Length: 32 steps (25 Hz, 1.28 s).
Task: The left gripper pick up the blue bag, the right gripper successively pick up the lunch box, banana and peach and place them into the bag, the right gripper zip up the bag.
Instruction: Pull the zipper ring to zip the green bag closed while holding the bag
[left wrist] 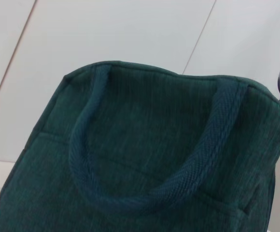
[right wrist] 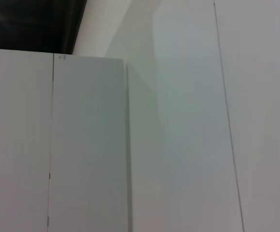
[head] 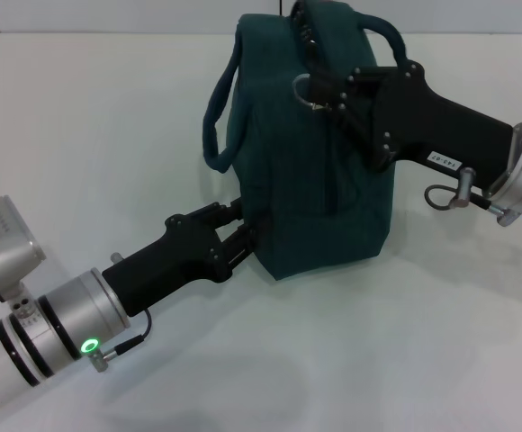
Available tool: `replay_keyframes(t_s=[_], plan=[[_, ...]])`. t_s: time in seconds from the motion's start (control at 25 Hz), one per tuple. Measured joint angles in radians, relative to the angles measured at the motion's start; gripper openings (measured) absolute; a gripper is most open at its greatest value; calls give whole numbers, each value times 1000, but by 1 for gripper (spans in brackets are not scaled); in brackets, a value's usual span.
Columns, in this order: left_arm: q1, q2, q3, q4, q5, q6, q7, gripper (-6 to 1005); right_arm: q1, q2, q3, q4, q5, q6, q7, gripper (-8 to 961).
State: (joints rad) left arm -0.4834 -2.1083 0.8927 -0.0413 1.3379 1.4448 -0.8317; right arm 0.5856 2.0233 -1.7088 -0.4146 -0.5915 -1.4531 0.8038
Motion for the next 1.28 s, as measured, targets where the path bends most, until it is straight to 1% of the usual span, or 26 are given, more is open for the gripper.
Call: replay_keyframes(t_s=[0.16, 0.32, 0.52, 0.64, 0.88, 1.08, 1.28], plan=[[0, 1, 3, 5, 2, 0, 0, 374, -8, 0, 2, 2, 1, 2, -1, 11], [6, 9, 7, 17, 8, 11, 0, 345, -12, -1, 3, 2, 5, 13, -3, 11], [53, 16, 9, 106, 57, 47, -1, 306, -15, -5, 19, 2, 6, 21, -1, 11], [71, 17, 9, 142, 92, 52, -3, 278, -26, -1, 58, 4, 7, 40, -1, 11], [69, 19, 20, 151, 129, 53, 2, 233, -32, 3, 75, 13, 39, 68, 0, 12], [65, 21, 38, 152, 145, 53, 1, 225, -40, 2, 79, 14, 84, 69, 0, 12], [65, 20, 34, 152, 141, 52, 1, 187, -42, 0, 73, 26, 84, 61, 0, 12]])
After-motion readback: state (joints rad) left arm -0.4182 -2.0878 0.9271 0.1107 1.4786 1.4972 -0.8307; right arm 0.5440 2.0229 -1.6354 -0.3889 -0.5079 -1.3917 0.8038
